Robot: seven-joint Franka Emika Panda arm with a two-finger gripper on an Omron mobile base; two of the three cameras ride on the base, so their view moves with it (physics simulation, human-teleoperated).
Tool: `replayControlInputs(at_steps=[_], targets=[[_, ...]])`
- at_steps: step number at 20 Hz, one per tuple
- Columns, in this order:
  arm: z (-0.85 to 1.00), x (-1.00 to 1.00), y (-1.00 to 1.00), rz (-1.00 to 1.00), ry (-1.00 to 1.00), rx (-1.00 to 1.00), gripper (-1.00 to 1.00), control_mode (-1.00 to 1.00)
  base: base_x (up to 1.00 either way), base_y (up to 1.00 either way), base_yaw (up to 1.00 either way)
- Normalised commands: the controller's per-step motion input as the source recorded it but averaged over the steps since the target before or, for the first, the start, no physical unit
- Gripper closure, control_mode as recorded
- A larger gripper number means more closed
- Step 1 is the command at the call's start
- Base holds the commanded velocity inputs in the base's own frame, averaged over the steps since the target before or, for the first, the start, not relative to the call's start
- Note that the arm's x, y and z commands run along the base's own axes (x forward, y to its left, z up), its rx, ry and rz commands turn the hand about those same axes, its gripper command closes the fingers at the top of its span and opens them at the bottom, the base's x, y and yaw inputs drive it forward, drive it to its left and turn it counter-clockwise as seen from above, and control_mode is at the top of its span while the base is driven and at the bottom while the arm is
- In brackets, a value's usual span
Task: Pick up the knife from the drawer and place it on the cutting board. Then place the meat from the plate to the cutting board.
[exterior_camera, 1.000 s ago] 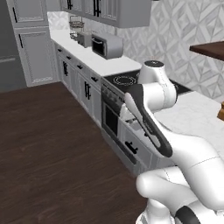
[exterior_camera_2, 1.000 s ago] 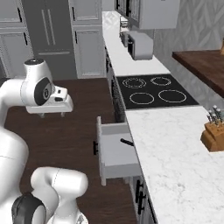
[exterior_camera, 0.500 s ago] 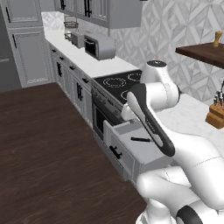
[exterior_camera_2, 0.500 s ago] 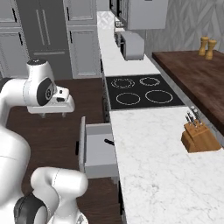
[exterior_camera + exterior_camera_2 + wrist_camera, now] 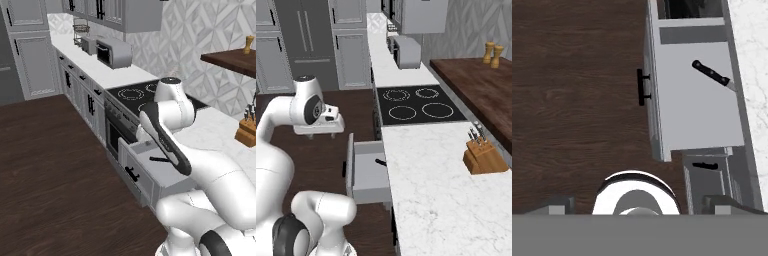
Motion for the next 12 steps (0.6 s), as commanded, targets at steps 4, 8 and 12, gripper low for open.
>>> replayControlInputs(at_steps=[4, 8, 12], targets=[[-0.93, 0.6, 0.03, 0.0, 0.17, -0.05, -1.0, -1.0, 0.0, 0.0, 0.0], [-1.0, 0.09, -0.12, 0.0, 0.08, 0.0, -1.0, -1.0, 0.0, 0.0, 0.0], [-0.94, 0.48, -0.02, 0.0, 0.0, 0.0, -1.0, -1.0, 0.0, 0.0, 0.0]])
